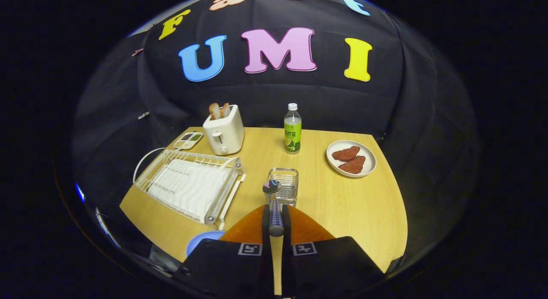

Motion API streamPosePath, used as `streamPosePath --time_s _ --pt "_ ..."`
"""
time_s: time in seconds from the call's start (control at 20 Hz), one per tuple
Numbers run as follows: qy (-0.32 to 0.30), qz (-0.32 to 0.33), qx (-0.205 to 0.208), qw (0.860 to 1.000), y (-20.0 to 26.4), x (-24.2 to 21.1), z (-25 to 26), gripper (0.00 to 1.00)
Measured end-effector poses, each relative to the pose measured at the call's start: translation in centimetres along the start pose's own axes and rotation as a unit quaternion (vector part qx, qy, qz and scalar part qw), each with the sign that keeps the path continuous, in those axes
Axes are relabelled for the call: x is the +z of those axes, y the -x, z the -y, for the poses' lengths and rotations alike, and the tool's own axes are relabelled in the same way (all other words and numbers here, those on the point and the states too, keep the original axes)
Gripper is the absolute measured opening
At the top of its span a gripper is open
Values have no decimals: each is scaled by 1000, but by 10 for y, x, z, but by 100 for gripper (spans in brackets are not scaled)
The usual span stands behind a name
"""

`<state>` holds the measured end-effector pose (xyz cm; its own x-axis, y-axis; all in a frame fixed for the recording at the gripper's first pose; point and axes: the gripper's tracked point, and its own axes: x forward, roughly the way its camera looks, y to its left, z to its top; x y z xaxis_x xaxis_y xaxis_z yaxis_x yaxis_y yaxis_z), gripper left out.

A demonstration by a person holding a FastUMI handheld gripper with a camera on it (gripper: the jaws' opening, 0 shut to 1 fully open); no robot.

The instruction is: Take the plate from the dish rack, then take the spoon from the basket and place it into the plate.

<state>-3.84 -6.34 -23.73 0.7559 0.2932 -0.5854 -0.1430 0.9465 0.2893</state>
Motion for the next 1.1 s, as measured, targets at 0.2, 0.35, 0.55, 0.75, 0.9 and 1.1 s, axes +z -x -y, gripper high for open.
streamPosePath --time_s 0.2,0.35,0.55,0.75,0.9,1.1 --pt "-19 -26 34 999 37 -41 -44 11" --pt "-25 -54 60 996 45 -83 -77 11" --pt "-11 -88 73 993 32 -133 -103 11" --pt "2 -94 71 993 16 -154 -111 11" --pt "2 -104 69 992 5 -165 -111 11" --pt "6 -122 75 990 5 -180 -110 13"
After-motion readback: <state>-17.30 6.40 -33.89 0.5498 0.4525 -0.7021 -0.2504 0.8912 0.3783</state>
